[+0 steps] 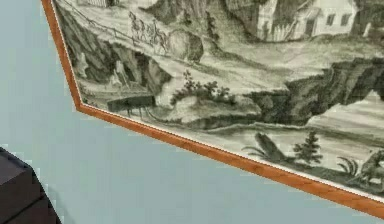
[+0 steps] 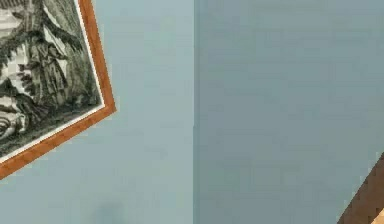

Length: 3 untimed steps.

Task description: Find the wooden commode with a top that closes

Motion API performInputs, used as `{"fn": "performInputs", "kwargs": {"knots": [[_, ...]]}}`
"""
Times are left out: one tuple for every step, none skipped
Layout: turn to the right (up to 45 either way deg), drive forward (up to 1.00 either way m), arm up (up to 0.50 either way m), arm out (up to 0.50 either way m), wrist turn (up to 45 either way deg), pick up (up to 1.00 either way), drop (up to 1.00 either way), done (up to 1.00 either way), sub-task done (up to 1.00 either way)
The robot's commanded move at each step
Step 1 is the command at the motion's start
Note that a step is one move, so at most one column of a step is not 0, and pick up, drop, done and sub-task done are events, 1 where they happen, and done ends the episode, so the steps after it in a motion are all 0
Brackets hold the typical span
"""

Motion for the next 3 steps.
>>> {"fn": "performInputs", "kwargs": {"knots": [[-45.0,0.0,0.0,0.0,0.0,0.0,0.0,0.0,0.0],[-45.0,0.0,0.0,0.0,0.0,0.0,0.0,0.0,0.0],[-45.0,0.0,0.0,0.0,0.0,0.0,0.0,0.0,0.0]]}}
